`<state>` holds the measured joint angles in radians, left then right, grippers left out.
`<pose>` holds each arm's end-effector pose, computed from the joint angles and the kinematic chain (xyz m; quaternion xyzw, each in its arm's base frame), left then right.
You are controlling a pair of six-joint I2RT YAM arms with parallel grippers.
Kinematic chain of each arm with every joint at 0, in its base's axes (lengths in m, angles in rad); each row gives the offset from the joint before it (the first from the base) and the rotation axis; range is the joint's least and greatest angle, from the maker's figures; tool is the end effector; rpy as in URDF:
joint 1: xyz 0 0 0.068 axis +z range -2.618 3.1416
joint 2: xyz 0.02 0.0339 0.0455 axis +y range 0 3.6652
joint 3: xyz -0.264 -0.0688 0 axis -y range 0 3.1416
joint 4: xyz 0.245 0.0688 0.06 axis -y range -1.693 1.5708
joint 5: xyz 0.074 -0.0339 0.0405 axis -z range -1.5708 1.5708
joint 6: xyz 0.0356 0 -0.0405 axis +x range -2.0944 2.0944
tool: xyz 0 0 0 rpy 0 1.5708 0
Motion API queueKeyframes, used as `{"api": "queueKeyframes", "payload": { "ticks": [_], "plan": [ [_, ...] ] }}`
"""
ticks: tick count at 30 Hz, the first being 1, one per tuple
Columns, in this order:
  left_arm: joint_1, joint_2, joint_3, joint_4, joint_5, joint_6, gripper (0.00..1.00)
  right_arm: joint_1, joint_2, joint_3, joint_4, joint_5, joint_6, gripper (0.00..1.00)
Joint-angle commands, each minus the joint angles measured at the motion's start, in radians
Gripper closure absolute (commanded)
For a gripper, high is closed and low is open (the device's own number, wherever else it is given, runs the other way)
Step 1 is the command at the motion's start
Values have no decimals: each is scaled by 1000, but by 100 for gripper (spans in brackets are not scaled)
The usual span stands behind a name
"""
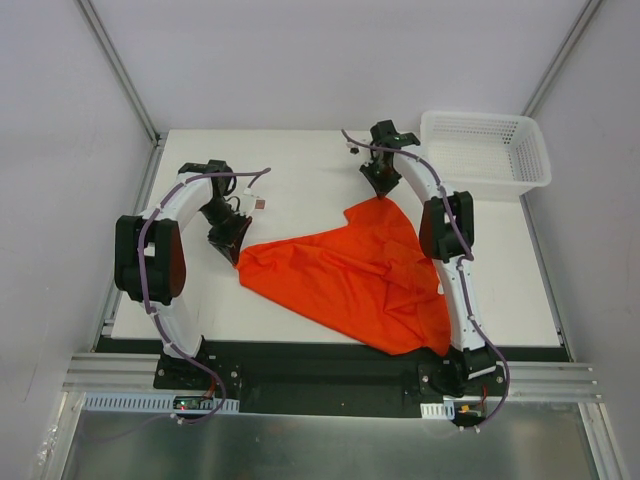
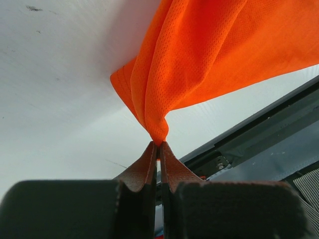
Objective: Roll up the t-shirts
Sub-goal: Flatten out the T-shirt at the center of the board.
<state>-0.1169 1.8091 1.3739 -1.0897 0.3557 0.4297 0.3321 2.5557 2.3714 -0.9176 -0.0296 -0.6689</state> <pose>0.3310 -0.0514 0.2139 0.2695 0.9464 -0.1712 0.0499 0.5114 0.1775 0.1758 -0.4697 0.8516 -0.0247 0.2314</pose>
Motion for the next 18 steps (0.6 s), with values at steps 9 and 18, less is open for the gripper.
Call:
{"api": "queueKeyframes", "payload": {
  "ticks": [9, 18],
  "plan": [
    [25, -4, 137, -39, -116, 26, 100, -15, -130, -69, 75, 65, 41, 99],
    [65, 35, 634, -75, -149, 15, 100, -44, -506, -193, 375, 37, -15, 99]
  ]
}}
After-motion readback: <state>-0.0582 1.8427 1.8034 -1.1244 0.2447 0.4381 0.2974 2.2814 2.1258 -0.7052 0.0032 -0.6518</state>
